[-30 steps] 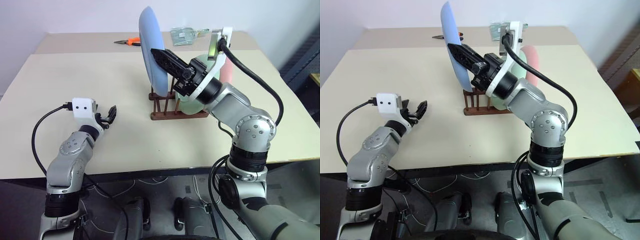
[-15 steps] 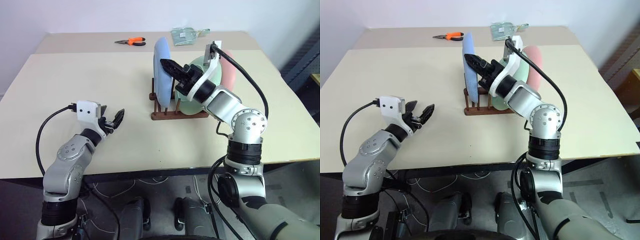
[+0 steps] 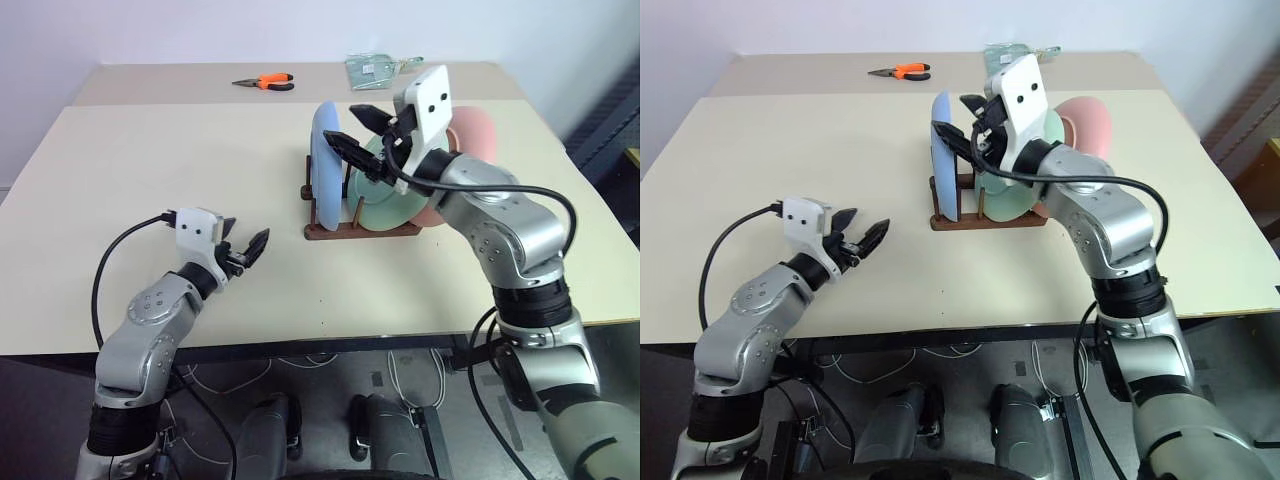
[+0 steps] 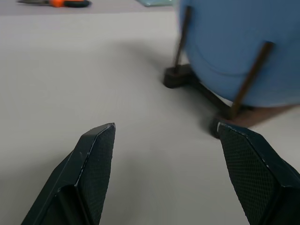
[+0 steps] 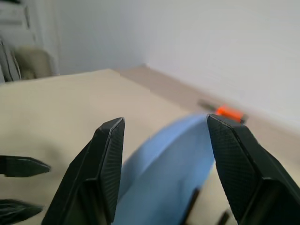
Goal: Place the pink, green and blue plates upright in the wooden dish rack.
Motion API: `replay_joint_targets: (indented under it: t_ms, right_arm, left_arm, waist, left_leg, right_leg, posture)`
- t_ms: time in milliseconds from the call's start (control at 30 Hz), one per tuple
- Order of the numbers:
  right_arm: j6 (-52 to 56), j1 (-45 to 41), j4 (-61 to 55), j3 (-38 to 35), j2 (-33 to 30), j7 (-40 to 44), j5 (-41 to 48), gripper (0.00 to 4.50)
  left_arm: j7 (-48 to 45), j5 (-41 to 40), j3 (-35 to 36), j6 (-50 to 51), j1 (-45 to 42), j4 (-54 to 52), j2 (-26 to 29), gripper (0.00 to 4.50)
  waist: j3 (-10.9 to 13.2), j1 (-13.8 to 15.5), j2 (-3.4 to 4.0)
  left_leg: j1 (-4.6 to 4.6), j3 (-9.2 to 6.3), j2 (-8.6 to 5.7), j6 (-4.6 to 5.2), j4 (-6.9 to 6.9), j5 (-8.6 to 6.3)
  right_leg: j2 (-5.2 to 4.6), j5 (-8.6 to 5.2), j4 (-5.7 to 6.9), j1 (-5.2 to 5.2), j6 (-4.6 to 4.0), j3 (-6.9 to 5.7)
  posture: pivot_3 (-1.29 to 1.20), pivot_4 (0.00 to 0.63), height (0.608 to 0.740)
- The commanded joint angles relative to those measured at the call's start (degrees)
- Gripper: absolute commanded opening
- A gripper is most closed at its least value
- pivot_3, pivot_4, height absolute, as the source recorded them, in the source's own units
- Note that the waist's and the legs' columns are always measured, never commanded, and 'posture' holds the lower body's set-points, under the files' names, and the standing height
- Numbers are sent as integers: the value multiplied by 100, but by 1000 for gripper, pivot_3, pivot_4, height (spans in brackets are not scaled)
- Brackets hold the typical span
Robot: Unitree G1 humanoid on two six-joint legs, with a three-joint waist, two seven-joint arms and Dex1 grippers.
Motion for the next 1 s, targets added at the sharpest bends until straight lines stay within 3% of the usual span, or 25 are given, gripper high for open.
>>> replay_joint_targets:
  t_ms: [33, 133, 267, 433, 600, 767, 1000]
  right_arm:
    - [-198, 225, -400, -636, -515, 381, -47, 1497]
    - [90, 777, -692, -1120, -1348, 927, 127, 80]
    - [676, 1829, -1177, -1613, -2307, 1500, 368, 80]
    - [840, 2533, -1363, -1813, -2671, 1507, 178, 80]
    - [640, 2480, -1084, -1292, -2572, 1306, -465, 80]
    - [124, 1945, -618, -677, -2087, 1196, -1026, 80]
    - [-27, 1619, -796, -718, -1830, 1518, -890, 80]
  left_arm:
    - [-416, 73, -386, -90, -82, -386, 212, 3594]
    - [-941, 19, -779, -50, -218, -471, 477, 3594]
    - [-1427, -49, -1050, -27, -513, -366, 645, 3594]
    - [-1686, -59, -1114, -26, -744, -178, 642, 3594]
    - [-1860, -85, -1124, -17, -852, -126, 594, 3594]
    - [-1801, -198, -1027, 121, -805, -261, 493, 3594]
    - [-1681, -198, -991, 170, -659, -372, 454, 3594]
  waist:
    - [0, 9, 0]
    - [1, 82, 0]
    - [2, 128, 4]
    - [0, 82, 13]
    - [0, 127, 13]
    - [1, 127, 12]
    - [1, 138, 14]
  left_leg:
    - [0, 0, 0, 0, 1, 0]
    - [-1, -2, 0, 4, 2, -3]
    - [-2, -1, 4, 7, 4, -5]
    - [-1, -3, 6, 8, 8, -5]
    - [0, -3, 7, 9, 12, -5]
    - [-2, -3, 5, 11, 14, -6]
    - [-2, -3, 4, 10, 15, -4]
  right_leg:
    - [-1, 0, -1, 1, 0, -1]
    - [-2, 0, -5, 3, 0, -3]
    - [-8, 0, -10, 3, 0, -1]
    - [-8, 0, -9, 5, -1, 3]
    - [-7, 0, -8, 6, -1, 4]
    - [-5, 0, -9, 7, 0, 3]
    - [0, 0, -7, 8, 1, -2]
  posture:
    - [0, 150, 740]
    - [0, 150, 740]
    - [0, 150, 740]
    - [0, 150, 740]
    - [0, 150, 740]
    - [0, 150, 740]
    - [0, 150, 740]
